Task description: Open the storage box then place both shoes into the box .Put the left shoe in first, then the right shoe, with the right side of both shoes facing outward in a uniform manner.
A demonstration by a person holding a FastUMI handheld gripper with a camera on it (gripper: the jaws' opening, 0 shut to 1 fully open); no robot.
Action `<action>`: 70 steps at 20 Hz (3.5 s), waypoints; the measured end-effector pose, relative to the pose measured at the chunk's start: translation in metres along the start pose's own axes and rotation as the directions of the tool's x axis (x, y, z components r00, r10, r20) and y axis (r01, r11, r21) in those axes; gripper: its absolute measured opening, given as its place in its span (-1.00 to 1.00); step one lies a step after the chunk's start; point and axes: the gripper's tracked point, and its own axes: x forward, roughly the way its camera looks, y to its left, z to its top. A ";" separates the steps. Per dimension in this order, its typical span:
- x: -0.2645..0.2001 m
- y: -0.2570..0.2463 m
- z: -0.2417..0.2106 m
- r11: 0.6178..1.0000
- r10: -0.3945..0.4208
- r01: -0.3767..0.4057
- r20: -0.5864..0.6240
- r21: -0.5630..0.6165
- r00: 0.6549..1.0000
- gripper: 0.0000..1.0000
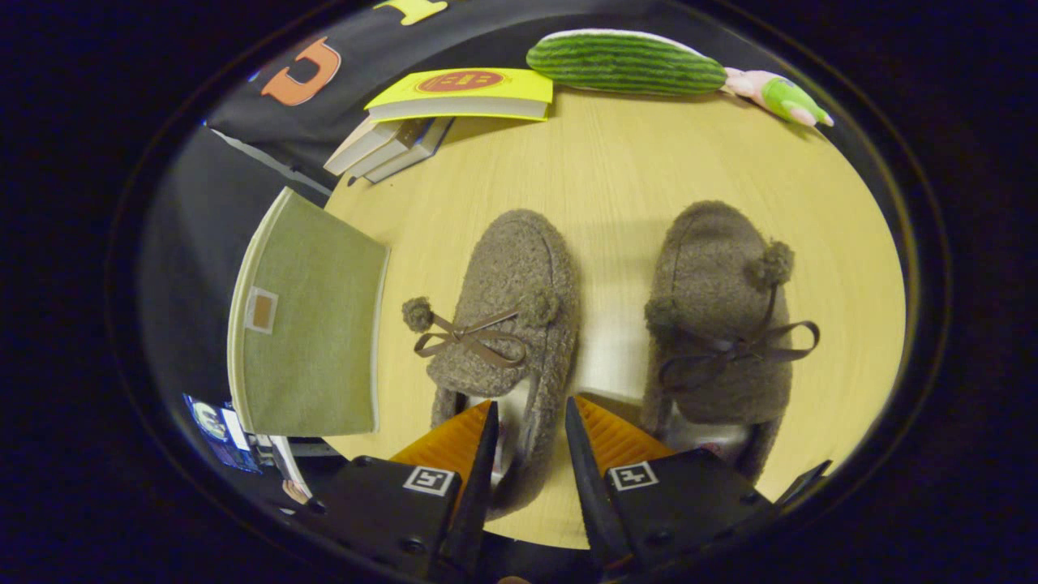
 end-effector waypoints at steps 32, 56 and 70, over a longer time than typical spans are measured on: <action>-0.158 0.293 0.046 0.953 0.257 -0.268 0.092 0.139 0.962 -0.87; 0.049 0.358 0.020 0.982 0.106 -0.088 -0.099 0.169 0.989 -0.26; -0.093 0.330 0.050 0.993 0.081 -0.061 0.211 -0.101 0.974 0.90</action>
